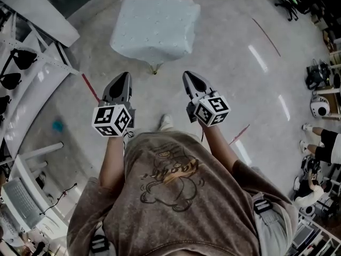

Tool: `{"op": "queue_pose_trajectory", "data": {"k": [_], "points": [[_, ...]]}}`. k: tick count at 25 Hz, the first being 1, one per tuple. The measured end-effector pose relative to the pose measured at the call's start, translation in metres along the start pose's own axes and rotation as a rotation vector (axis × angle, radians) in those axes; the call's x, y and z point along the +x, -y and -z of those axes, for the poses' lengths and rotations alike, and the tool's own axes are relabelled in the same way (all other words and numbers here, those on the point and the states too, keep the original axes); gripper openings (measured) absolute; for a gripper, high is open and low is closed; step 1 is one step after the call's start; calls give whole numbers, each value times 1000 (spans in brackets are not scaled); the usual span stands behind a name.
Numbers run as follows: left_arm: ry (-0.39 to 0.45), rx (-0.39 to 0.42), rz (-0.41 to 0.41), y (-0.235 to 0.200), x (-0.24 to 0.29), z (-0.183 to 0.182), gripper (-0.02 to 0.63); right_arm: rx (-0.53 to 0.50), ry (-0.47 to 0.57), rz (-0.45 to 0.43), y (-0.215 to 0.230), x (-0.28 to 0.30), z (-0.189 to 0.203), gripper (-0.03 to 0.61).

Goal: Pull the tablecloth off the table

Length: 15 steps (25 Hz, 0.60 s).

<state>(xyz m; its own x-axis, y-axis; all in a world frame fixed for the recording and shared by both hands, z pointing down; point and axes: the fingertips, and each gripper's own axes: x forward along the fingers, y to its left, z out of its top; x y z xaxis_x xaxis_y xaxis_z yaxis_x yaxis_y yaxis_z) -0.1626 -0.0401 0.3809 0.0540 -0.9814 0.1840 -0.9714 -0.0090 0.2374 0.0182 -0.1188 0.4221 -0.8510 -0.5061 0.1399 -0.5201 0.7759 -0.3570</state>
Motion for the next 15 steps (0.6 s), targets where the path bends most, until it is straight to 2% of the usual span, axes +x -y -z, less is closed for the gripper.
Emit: {"op": "queue_pose_trajectory", "data": {"k": [7, 12, 15], "points": [[-3, 0, -31, -21, 14, -14, 18, -1, -10, -43, -6, 34, -10, 6], [-21, 11, 25, -31, 25, -28, 18, -6, 8, -35, -16, 55, -19, 6], [-8, 14, 25, -45, 30, -36, 18, -20, 15, -25, -22, 68, -23, 6]]}}
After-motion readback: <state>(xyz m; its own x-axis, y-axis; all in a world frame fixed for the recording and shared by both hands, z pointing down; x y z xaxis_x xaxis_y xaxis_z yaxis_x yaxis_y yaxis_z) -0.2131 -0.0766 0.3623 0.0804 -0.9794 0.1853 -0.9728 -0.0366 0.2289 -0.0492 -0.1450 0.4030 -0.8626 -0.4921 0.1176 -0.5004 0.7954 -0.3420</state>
